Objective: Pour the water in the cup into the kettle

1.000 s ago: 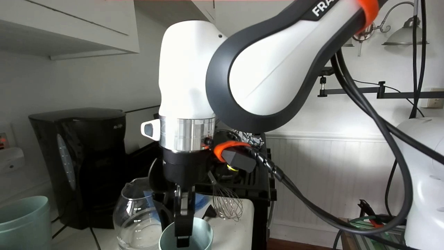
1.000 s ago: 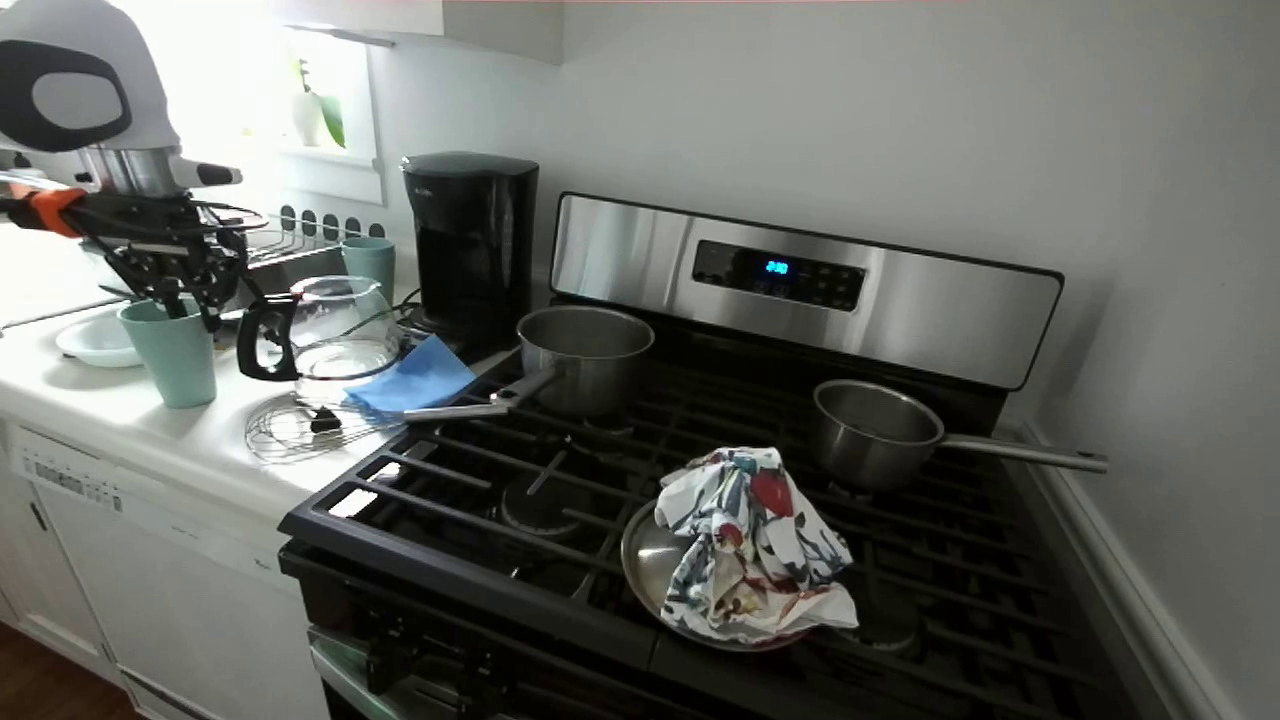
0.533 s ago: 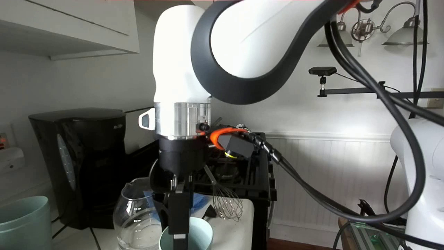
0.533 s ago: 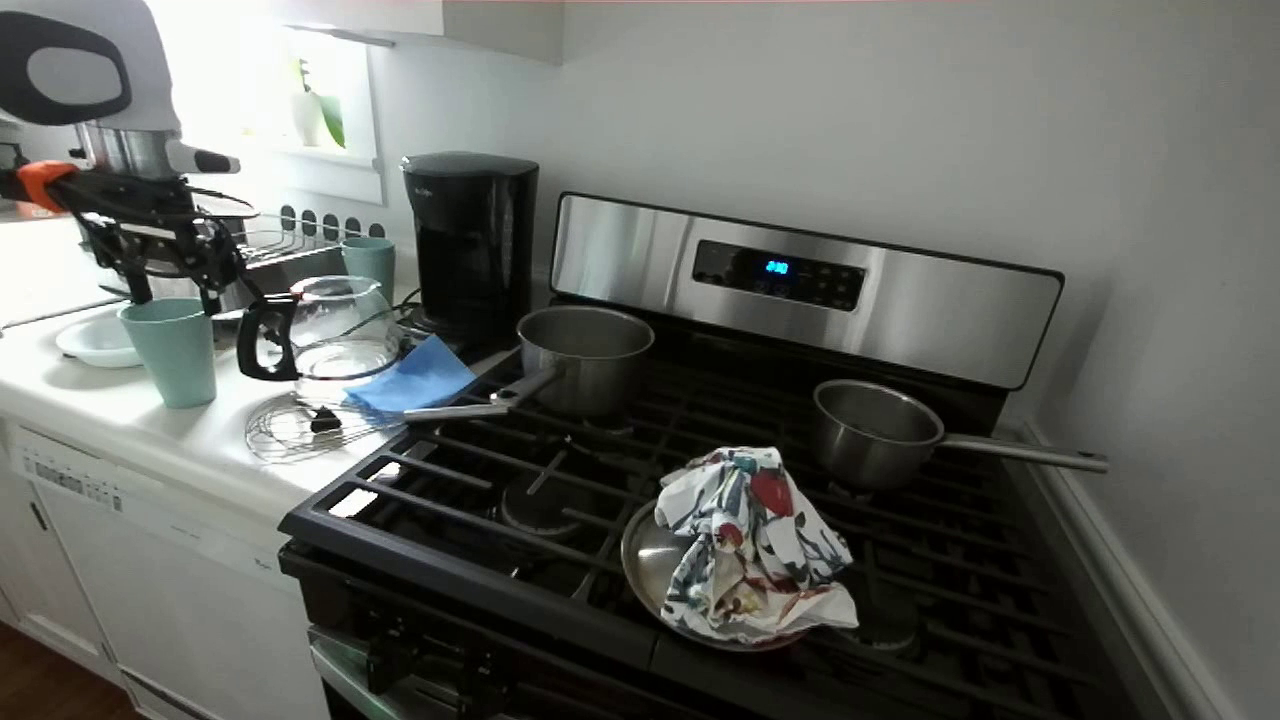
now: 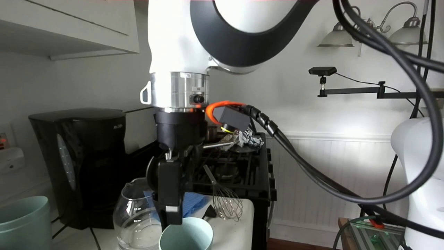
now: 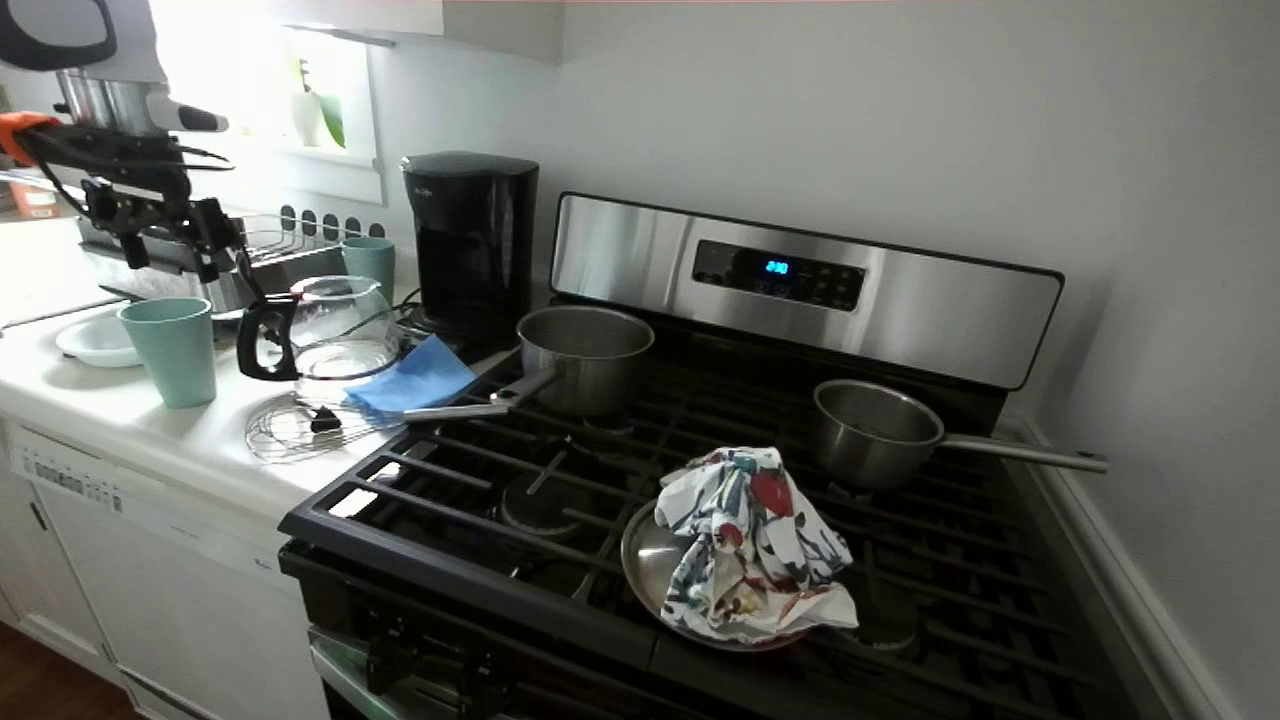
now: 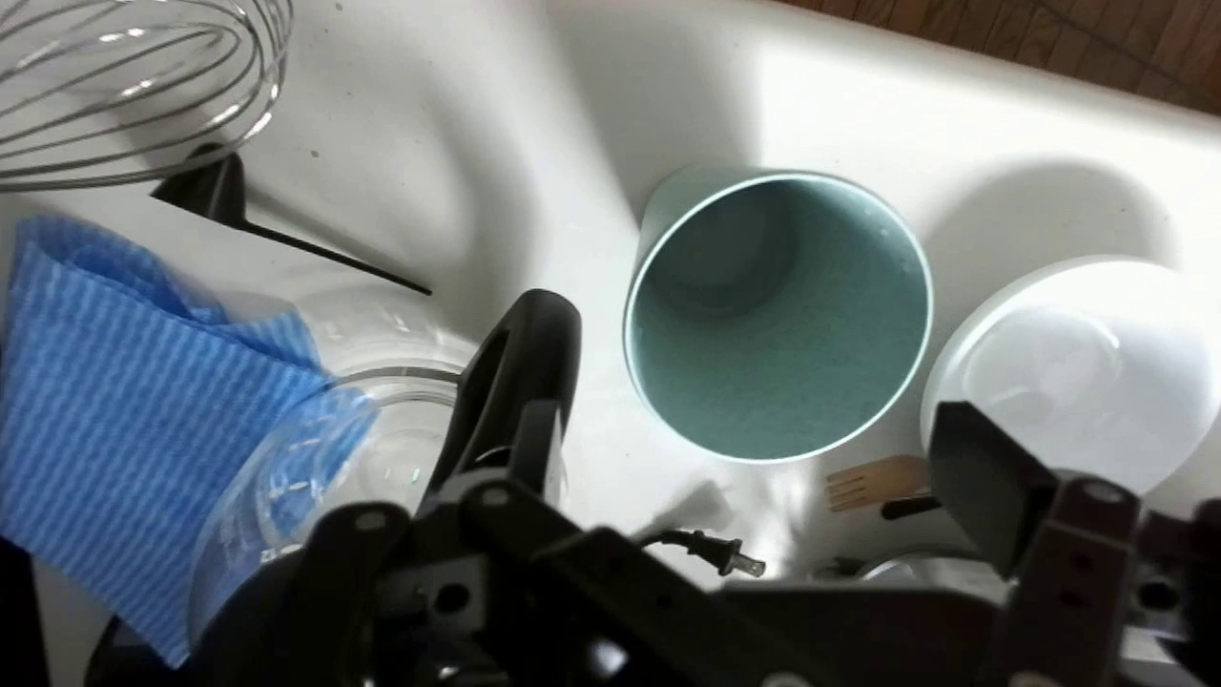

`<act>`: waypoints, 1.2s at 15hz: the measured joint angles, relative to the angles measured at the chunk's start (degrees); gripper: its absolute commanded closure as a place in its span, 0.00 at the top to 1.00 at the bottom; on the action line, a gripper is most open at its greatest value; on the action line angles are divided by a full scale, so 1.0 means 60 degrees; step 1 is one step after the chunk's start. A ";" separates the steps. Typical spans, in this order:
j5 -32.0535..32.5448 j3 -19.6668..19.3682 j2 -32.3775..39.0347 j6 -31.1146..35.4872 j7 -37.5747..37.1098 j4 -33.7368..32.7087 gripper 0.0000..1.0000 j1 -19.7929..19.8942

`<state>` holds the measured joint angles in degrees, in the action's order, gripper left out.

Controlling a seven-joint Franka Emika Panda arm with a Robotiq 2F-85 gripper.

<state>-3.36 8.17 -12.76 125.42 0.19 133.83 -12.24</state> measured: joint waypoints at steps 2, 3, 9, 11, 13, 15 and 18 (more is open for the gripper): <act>0.0504 0.0098 -0.0183 -0.0190 -0.0701 -0.0078 0.53 0.0129; 0.0774 0.0157 -0.0266 -0.0298 -0.1042 -0.0118 0.47 0.0204; 0.2795 0.0632 -0.0509 -0.0400 -0.3049 -0.0371 0.04 0.0714; 0.3425 0.0803 -0.0490 -0.0319 -0.3669 -0.0442 0.00 0.0829; 0.4043 0.0958 -0.0451 -0.0125 -0.4283 -0.0466 0.00 0.0943; 0.4653 0.1082 -0.0370 0.0123 -0.4867 -0.0466 0.00 0.1052; 0.5403 0.1180 -0.0157 0.0441 -0.5584 -0.0471 0.00 0.1193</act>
<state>29.06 15.25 -13.70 128.06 -33.32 131.01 -5.08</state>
